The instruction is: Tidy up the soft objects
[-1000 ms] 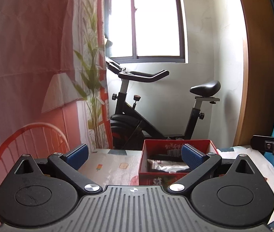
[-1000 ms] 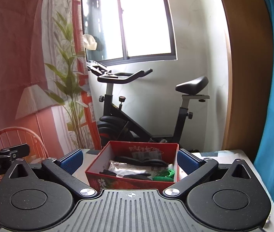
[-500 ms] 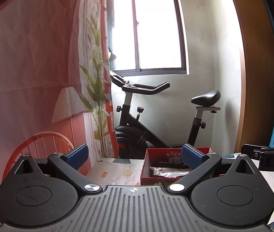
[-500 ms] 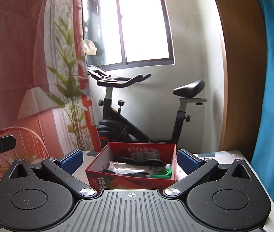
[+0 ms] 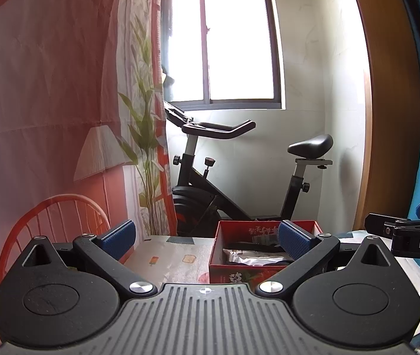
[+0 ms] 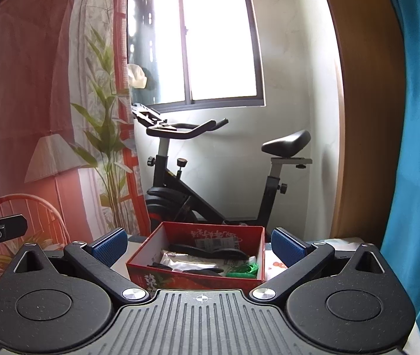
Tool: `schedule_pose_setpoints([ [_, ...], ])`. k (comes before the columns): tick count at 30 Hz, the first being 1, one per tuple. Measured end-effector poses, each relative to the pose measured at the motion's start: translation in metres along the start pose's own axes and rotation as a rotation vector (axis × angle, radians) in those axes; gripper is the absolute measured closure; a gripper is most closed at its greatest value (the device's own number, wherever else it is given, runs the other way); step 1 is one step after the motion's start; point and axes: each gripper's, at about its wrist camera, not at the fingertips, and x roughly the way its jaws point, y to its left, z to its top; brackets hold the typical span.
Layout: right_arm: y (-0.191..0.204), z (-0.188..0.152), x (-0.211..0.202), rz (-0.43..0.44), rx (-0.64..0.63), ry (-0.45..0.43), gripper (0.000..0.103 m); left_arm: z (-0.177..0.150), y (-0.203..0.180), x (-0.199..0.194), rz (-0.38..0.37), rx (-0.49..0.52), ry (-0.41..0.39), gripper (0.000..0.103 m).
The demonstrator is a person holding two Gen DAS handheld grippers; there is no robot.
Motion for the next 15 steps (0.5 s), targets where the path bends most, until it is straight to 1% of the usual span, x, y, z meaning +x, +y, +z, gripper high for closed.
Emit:
schedule_pose_setpoints([
  [15,0.0037,-0.0018,-0.0012,-0.002,-0.011,-0.008,0.000,-0.0001,0.0062,0.0016,-0.013,-0.017,0.016,0.000],
])
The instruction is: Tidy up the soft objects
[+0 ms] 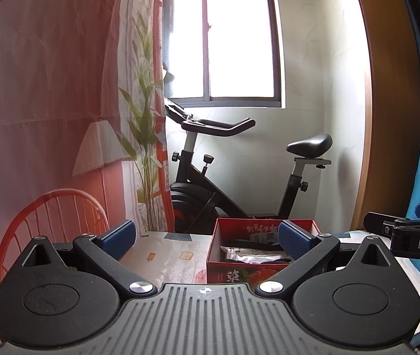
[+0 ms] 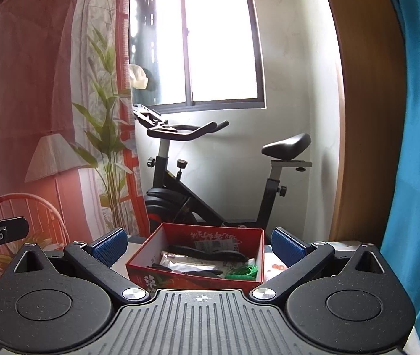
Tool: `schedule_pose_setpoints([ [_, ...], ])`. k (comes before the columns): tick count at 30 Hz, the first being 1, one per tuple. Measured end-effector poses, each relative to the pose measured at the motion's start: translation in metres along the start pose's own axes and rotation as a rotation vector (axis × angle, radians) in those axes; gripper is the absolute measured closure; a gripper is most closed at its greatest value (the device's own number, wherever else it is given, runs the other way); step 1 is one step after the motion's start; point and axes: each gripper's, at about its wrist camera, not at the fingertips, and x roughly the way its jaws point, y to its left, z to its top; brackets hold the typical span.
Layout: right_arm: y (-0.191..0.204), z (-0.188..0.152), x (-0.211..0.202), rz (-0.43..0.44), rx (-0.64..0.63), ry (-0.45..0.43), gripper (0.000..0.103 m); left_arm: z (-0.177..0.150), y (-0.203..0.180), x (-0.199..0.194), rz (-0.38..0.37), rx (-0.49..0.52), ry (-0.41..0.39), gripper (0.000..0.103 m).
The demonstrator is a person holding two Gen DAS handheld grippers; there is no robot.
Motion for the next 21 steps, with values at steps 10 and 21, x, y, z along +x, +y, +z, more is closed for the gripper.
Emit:
schedule_pose_setpoints([
  [10,-0.0010,-0.0002,-0.0005,0.009,-0.007,-0.001,0.000,0.0004,0.0053,0.0047,-0.017,-0.019,0.015,0.000],
  [21,-0.0046,-0.0014,0.0013,0.009,-0.006,0.007,0.000,-0.0019,0.0048,0.0051,-0.015,-0.014,0.022,0.000],
])
